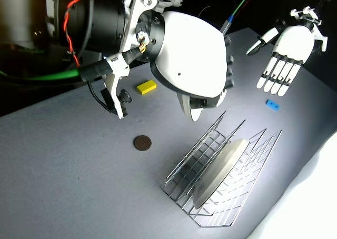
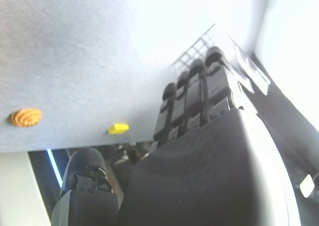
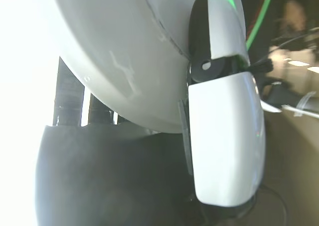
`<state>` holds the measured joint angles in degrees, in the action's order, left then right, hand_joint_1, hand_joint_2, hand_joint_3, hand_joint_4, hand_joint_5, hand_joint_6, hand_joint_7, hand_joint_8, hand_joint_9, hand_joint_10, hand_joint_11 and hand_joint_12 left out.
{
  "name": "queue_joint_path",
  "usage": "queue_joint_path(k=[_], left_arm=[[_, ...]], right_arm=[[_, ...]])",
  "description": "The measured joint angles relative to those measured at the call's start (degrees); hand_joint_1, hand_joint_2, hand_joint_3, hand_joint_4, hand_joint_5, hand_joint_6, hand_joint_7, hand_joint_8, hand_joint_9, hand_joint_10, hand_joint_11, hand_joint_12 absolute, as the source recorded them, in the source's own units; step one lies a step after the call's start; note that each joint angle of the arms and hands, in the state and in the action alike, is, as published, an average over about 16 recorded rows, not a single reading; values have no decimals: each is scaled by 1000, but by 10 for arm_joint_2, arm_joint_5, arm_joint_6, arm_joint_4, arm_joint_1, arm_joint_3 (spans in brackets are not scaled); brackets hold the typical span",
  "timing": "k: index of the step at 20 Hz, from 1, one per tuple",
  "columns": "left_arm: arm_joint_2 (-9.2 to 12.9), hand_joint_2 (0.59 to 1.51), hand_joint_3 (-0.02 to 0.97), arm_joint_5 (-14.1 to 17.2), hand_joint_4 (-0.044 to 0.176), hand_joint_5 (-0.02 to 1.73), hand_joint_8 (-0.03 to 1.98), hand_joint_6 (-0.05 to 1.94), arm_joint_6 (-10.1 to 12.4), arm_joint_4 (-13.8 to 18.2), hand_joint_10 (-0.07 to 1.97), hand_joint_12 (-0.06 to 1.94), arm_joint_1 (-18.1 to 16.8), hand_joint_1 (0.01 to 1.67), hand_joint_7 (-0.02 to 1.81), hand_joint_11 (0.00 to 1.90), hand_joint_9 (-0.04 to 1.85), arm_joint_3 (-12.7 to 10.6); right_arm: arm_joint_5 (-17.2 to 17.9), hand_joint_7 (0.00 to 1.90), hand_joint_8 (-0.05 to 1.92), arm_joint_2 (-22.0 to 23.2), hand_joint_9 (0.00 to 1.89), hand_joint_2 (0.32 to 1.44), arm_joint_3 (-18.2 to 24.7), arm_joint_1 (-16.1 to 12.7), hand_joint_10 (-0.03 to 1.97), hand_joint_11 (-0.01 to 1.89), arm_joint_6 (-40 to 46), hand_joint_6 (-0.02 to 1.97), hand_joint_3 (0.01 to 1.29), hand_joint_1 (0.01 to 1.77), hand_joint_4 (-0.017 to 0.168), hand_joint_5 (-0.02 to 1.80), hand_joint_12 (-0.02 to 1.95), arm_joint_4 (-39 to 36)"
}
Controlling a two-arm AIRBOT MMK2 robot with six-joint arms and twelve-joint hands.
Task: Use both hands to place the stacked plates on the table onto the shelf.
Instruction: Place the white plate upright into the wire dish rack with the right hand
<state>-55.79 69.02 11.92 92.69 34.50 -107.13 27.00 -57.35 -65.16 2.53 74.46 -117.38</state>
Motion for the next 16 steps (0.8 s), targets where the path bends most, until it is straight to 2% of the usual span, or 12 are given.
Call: queue_joint_path(k=[7, 16], left_arm=[[0, 1135, 16, 0, -2, 20, -5, 14, 0, 1, 17, -8, 0, 22, 19, 15, 22, 1], [0, 1135, 16, 0, -2, 21, -5, 14, 0, 2, 17, -8, 0, 22, 19, 15, 22, 2]], right_arm=[[-31, 1142, 692, -31, 1299, 979, -27, -9, 238, 872, 113, 730, 12, 1182, 20, 1064, 1251, -111], [-80, 1138, 698, -76, 1299, 979, -69, 3, 238, 876, 113, 732, 13, 1183, 21, 1063, 1247, -132]])
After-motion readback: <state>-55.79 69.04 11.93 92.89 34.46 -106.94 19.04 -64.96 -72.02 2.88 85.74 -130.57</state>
